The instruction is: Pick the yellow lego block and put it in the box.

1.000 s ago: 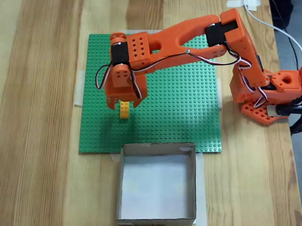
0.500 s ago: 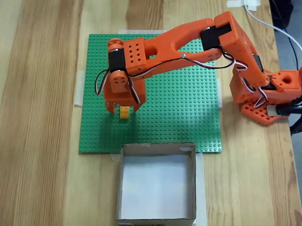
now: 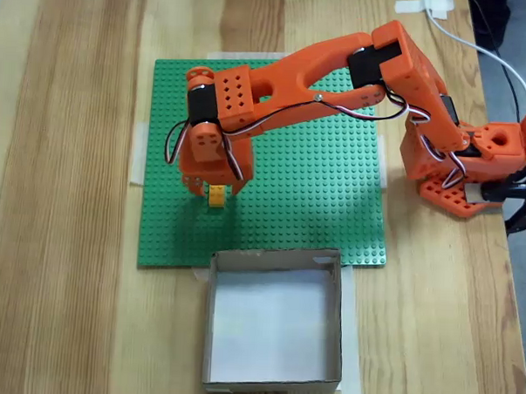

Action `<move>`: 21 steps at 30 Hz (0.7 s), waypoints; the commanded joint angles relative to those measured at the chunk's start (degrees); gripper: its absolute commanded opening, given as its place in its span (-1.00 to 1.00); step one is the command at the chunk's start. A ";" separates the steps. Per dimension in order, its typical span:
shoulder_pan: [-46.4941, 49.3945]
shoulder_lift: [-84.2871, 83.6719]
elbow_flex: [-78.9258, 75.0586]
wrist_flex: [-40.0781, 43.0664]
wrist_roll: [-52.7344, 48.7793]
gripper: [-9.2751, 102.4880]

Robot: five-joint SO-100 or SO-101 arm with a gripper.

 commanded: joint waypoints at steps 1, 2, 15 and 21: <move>0.09 0.44 -1.67 -0.09 0.09 -0.52; 0.09 0.44 -1.67 -0.09 -0.09 -0.53; 1.41 0.44 -0.70 -2.55 -2.11 -0.59; 1.76 0.44 -0.44 -2.90 -2.64 -0.61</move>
